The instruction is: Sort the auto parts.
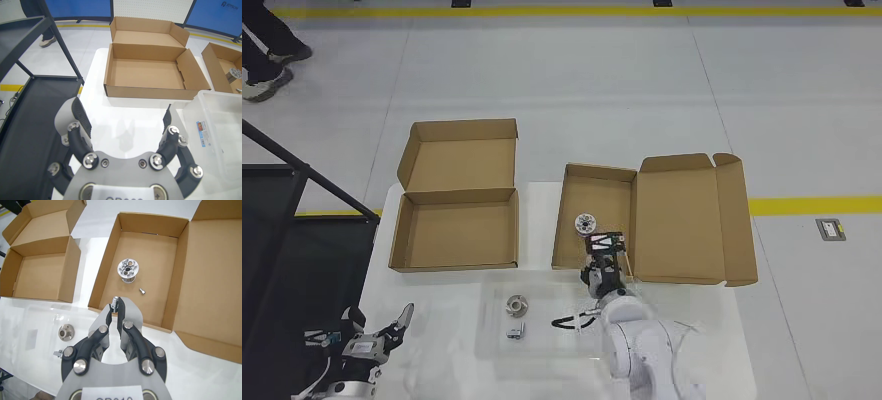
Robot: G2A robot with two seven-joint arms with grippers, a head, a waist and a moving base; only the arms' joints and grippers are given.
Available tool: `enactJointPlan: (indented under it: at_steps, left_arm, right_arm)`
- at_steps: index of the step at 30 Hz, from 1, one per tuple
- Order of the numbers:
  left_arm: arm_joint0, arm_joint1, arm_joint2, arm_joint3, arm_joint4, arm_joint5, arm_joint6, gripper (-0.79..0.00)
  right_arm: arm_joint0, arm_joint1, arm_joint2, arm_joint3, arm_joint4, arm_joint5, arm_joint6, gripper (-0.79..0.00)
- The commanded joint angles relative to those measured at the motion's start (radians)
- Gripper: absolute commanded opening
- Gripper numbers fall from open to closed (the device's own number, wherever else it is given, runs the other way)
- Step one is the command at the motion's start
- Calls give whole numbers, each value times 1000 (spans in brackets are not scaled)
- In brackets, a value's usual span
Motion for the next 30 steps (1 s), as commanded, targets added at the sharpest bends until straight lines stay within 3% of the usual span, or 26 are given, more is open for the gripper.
enactJointPlan:
  at_steps: [1,18,30]
  left_arm:
    - [0,0,0,0,0,0,0,0]
    - [0,0,0,0,0,0,0,0]
    - [0,0,0,0,0,0,0,0]
  right_arm:
    - [60,-1,29,77,42,-29,4,-785]
    - [482,-29,100,766,254,-78,-51,-785]
    - [471,-29,94,764,247,-78,-65,-785]
